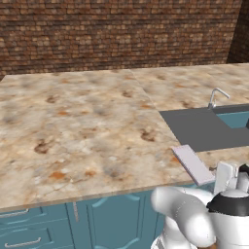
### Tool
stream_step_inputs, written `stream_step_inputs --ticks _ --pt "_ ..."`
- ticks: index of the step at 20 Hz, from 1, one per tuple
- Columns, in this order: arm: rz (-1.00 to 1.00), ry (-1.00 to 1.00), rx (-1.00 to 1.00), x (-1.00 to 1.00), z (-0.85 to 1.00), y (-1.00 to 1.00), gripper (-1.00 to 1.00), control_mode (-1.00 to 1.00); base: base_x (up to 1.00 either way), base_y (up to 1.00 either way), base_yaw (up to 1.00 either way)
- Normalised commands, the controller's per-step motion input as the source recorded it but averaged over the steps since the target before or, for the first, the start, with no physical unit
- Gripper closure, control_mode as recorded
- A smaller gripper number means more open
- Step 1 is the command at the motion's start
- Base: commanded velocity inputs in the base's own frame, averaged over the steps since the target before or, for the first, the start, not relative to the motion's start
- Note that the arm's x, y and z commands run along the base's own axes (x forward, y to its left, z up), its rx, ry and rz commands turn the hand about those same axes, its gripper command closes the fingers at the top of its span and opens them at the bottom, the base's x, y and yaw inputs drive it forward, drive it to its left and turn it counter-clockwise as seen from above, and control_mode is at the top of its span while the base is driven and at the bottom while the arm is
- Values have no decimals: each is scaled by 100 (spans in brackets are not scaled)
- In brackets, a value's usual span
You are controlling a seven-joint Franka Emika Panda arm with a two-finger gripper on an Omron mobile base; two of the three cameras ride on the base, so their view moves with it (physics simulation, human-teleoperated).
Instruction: The ice cube tray has been filled with water. Take the tray and place it in the freezer to make ice. Close the freezer door after placing the tray.
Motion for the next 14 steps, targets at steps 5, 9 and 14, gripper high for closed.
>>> stream_step_inputs --ticks 5,9,14 --pt "-8 1 0 6 -3 0 -100 -100 0 0 0" --pt "-9 1 0 4 0 0 100 -100 0 0 0" --pt "-2 0 0 7 0 0 100 -100 0 0 0"
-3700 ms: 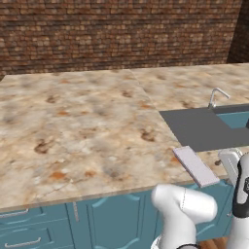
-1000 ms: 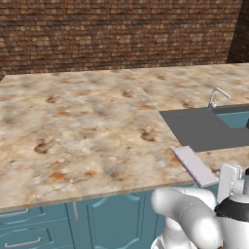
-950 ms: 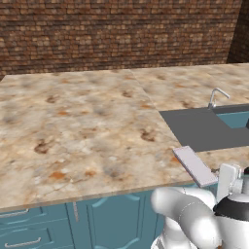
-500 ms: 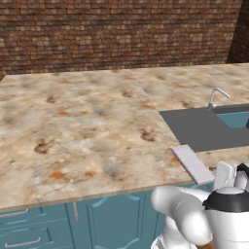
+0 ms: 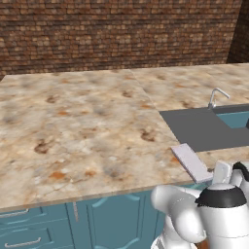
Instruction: The ice cube tray has been filled with water. Take the tray and place it in the freezer to make ice. Close the freezer door after placing the tray.
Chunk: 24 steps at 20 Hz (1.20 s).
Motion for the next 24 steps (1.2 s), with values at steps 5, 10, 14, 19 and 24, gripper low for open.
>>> stream_step_inputs --ticks 5,10,14,19,24 --pt "0 -1 0 -23 2 0 100 -100 0 0 0" --pt "1 -13 -2 -36 67 1 100 -100 0 0 0" --pt "6 -4 -8 -4 100 9 100 -100 0 0 0" --pt "11 3 -13 0 83 34 100 -100 0 0 0" --pt "13 9 -13 0 54 53 100 -100 0 0 0"
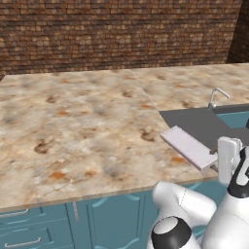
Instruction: The ice cube tray has been filled with water. Take the tray and place it in the freezer to make ice. Close the freezer door after placing the tray.
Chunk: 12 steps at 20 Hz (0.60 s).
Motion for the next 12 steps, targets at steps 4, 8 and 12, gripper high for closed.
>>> stream_step_inputs --ticks 4,8,12 --pt "15 12 -3 0 53 43 100 -100 0 0 0" --pt "7 7 8 0 46 20 100 -100 0 0 0" --pt "1 8 18 1 41 12 100 -100 0 0 0"
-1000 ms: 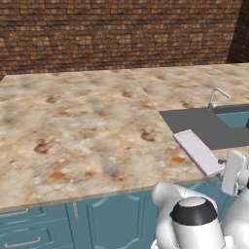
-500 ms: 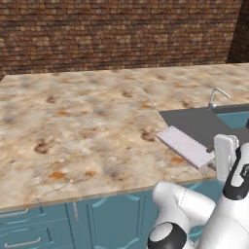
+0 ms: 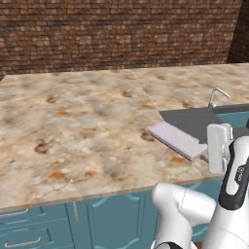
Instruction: The ice cube tray has been filled with water. Take the tray and place it in the freezer to make ice. Close the freezer door after placing the tray.
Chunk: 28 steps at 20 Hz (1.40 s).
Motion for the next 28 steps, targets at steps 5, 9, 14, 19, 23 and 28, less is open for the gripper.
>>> stream_step_inputs --ticks 5,9,14,19,23,28 --pt "0 15 14 2 43 13 100 -100 0 0 0" --pt "0 7 0 -7 50 15 100 -100 0 0 0" --pt "0 -2 -2 -34 40 16 100 -100 0 0 0" --pt "0 -7 0 -27 16 14 100 -100 0 0 0" --pt "0 -4 -2 -6 26 21 100 -100 0 0 0" --pt "1 -8 -3 0 39 32 100 -100 0 0 0"
